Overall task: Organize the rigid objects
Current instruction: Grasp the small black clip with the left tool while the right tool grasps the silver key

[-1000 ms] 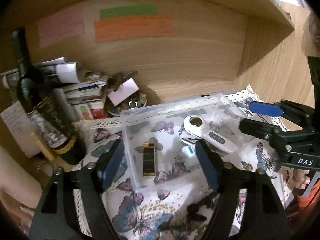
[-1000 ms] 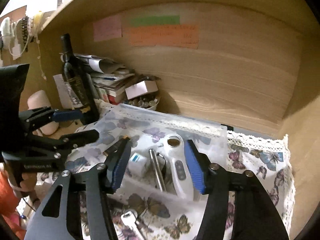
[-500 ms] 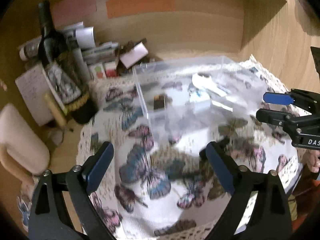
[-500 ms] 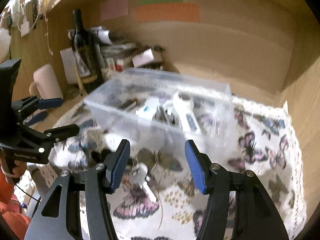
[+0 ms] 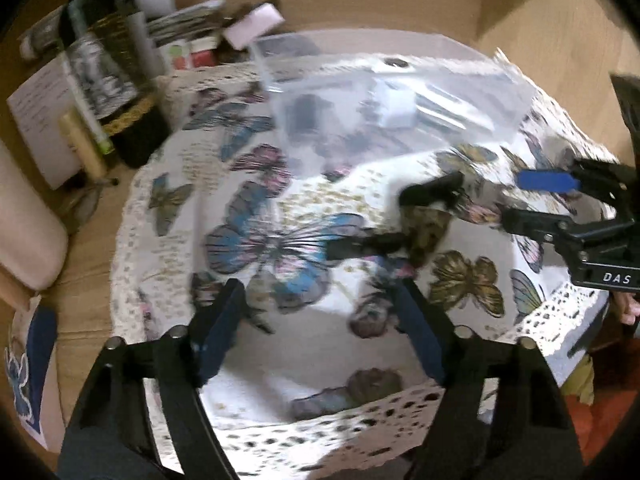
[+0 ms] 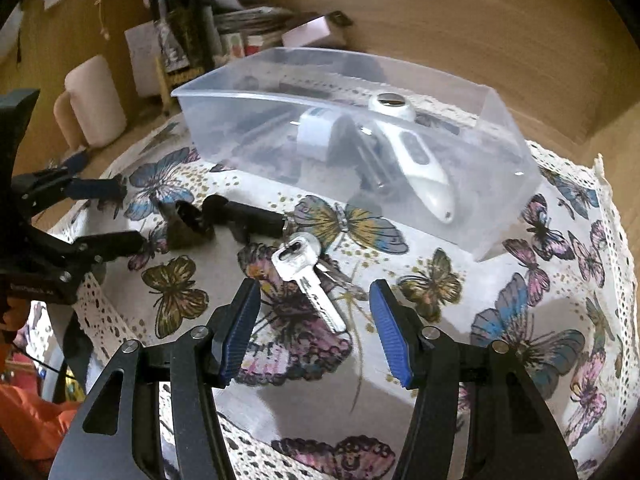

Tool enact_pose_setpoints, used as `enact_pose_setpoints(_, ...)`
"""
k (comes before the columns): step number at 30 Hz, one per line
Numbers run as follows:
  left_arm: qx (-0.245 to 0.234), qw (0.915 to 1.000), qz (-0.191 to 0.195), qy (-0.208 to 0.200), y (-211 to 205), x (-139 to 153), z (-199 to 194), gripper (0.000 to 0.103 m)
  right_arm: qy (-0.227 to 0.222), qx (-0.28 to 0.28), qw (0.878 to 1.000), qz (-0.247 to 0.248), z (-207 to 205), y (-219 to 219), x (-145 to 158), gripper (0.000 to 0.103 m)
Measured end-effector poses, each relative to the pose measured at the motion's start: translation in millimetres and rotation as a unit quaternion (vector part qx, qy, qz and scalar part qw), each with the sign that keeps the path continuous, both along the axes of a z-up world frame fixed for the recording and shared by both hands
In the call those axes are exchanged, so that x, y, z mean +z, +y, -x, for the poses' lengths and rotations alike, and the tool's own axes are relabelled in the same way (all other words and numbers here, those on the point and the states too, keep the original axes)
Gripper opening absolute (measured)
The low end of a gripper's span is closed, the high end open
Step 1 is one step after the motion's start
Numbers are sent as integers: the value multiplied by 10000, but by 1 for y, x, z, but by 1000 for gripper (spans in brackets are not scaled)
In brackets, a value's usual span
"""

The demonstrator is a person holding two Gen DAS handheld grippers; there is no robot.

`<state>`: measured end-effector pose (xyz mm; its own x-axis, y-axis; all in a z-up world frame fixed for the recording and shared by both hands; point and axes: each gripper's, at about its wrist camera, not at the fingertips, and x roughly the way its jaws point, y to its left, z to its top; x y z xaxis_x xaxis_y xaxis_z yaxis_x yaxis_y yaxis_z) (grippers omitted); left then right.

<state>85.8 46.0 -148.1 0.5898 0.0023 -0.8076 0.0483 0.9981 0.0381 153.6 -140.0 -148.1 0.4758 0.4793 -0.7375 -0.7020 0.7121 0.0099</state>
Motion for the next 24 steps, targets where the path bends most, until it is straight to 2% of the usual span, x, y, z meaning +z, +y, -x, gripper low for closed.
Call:
enact_pose_setpoints(5,-121,9999,97,32,-10,0,-9,69,-77,124,9998,151,0,12,0,48)
enact_pose_setpoints(13,-63,9996,251,74,-16,0,-27,69,-199,238,9987,408,-5,23,-3,48)
enact_pose_setpoints(16,38,9996,265,23,-15,0,-31,61,-206,298,9985,407,-9,24,-4,48)
enact_pose_setpoints(17,61,9996,265,5,-15,0,-31,54,-207,300,9986,388,-10,24,-4,48)
enact_pose_setpoints(19,89,9996,274,-24,-14,1,-32,44,-155,379,9985,354,-11,26,-5,37)
enact_pose_setpoints(21,105,9995,306,-44,-13,2,-31,44,-141,407,9986,299,-11,26,-5,32)
enact_pose_setpoints(22,109,9995,303,-58,-13,2,-30,44,-150,407,9987,275,-11,25,-5,23)
enact_pose_setpoints(24,110,9994,304,-82,-12,2,-29,44,-108,372,9991,198,-11,22,-4,22)
